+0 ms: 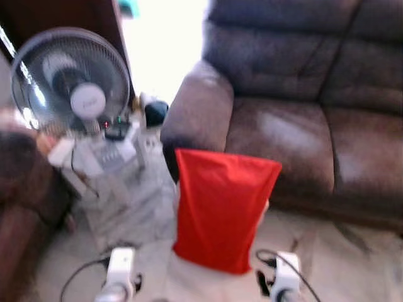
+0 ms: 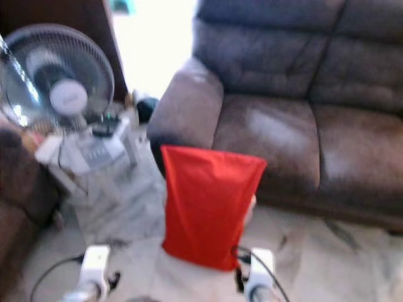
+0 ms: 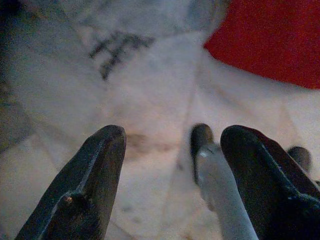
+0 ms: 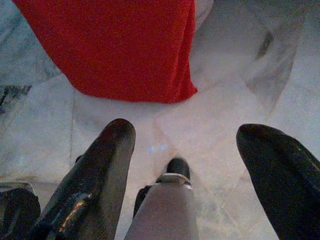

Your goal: Move the pillow to the sofa from floor

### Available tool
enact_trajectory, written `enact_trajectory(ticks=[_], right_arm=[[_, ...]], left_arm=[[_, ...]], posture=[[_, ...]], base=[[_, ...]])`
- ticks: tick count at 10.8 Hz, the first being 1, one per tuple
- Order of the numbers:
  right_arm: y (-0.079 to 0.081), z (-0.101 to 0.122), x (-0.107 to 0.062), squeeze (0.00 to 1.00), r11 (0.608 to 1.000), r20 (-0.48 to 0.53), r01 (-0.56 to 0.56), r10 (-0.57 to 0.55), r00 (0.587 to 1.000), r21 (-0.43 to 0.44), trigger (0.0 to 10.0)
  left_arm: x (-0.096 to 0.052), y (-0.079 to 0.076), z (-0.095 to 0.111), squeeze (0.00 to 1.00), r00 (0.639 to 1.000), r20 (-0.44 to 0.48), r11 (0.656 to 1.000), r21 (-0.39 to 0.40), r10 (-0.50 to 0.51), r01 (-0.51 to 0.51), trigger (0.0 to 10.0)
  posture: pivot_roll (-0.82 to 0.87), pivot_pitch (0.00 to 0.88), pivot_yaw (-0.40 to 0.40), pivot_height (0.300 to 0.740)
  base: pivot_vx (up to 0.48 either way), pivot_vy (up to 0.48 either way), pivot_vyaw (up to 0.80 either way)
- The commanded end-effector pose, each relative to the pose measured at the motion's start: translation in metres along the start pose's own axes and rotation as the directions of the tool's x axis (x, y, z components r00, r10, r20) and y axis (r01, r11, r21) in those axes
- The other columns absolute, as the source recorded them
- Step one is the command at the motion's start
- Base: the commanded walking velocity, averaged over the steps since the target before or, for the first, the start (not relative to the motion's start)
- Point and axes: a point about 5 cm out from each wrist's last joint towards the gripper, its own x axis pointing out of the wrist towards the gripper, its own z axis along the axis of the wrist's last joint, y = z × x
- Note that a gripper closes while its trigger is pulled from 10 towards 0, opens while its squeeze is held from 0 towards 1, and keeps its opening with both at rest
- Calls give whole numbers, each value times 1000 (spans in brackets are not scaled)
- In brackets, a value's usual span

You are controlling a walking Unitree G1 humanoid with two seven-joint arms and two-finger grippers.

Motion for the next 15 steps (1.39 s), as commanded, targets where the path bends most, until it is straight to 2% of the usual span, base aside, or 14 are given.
enact_trajectory(ticks=[1, 4, 6, 8, 9, 13, 15], right_arm=[[-9, -10, -2, 0, 1000, -31, 25, -24, 999, 6, 10000], [-8, -10, -3, 0, 1000, -33, 24, -24, 999, 8, 10000], [-8, -11, -3, 0, 1000, -33, 24, -24, 999, 9, 10000], [-8, -11, -3, 0, 999, -31, 28, -27, 999, 33, 10000], [-7, -11, -3, 0, 999, -28, 27, -26, 999, 43, 10000], [-7, -10, -3, 0, 999, -26, 31, -30, 999, 29, 10000], [-7, -11, -3, 0, 999, -32, 29, -28, 999, 38, 10000]], left_arm=[[-1, -6, -6, 0, 1000, -23, 1000, -9, -12, 12, 10000], [0, -8, -4, 0, 1000, -13, 1000, -1, -15, 15, 10000], [-1, -6, -7, 0, 1000, -24, 999, 45, -5, 6, 10000], [-2, -2, -10, 0, 999, -32, 999, 42, 1, 1, 10000], [-2, -1, -10, 0, 999, -33, 999, 42, 1, 1, 10000], [-1, -3, -8, 0, 1000, -30, 999, 47, -3, 4, 10000], [-1, -4, -7, 0, 1000, -30, 999, 46, -2, 3, 10000]], posture=[[32, 88, -6, 740], [32, 87, -4, 740], [34, 89, -5, 740], [35, 92, -3, 740], [33, 92, -2, 740], [36, 99, -2, 740], [35, 101, -3, 740]], base=[[0, 311, 0], [0, 450, 0], [292, 0, 0], [356, 0, 0], [360, 0, -744], [362, 0, 0], [360, 0, -569]])
